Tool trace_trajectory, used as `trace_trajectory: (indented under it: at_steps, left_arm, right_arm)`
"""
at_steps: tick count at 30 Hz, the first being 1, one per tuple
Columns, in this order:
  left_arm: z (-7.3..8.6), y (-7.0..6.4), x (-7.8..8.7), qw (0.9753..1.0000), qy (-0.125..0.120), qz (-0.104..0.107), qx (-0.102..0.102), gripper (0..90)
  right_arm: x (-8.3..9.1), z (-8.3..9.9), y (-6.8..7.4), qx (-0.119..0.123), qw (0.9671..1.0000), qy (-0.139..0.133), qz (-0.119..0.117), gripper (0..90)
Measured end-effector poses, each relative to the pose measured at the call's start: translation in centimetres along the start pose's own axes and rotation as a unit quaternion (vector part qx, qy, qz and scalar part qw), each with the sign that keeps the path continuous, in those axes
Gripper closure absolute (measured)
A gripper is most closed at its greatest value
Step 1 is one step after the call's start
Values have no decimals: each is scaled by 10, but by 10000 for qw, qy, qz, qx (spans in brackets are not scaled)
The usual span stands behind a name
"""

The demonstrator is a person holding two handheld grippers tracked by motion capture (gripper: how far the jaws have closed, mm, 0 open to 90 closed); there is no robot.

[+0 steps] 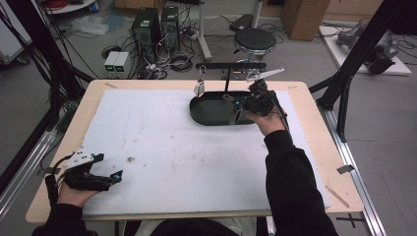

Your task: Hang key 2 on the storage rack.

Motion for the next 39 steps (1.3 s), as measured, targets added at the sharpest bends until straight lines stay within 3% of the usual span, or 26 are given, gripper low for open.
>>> trace_trajectory:
  at_steps: [12, 22, 23, 28, 33, 39]
  left_arm:
    - [0, 1, 0, 10000, -31, -9, 16, 17]
    - [0, 2, -1, 10000, -52, 15, 38, 17]
    - [0, 2, -1, 10000, -53, 16, 39, 17]
    - [0, 2, -1, 10000, -62, 3, 47, 17]
    - [0, 2, -1, 10000, -62, -1, 50, 17]
    - [0, 1, 0, 10000, -74, 26, 48, 17]
  right_arm:
    - [-11, -38, 0, 187, 9998, 28, 111, 864]
    - [-22, -65, -2, 188, 9997, 70, 162, 863]
    - [-25, -70, -3, 289, 9991, 138, 273, 863]
    - [-28, -78, -5, 280, 9989, 143, 357, 862]
    - [-32, -85, -11, 338, 9975, 211, 584, 862]
    - [-42, -89, -15, 219, 9954, 329, 868, 862]
Point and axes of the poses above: each handheld gripper's, and its own axes: x roughly backward along the jaws, z roughly out of its underside, y roughly to its left, the point moved 6 cm from there along -x, roughly forward along the jaws, and after that the axes turned 11 degrees about z, right-handed, at the moved point
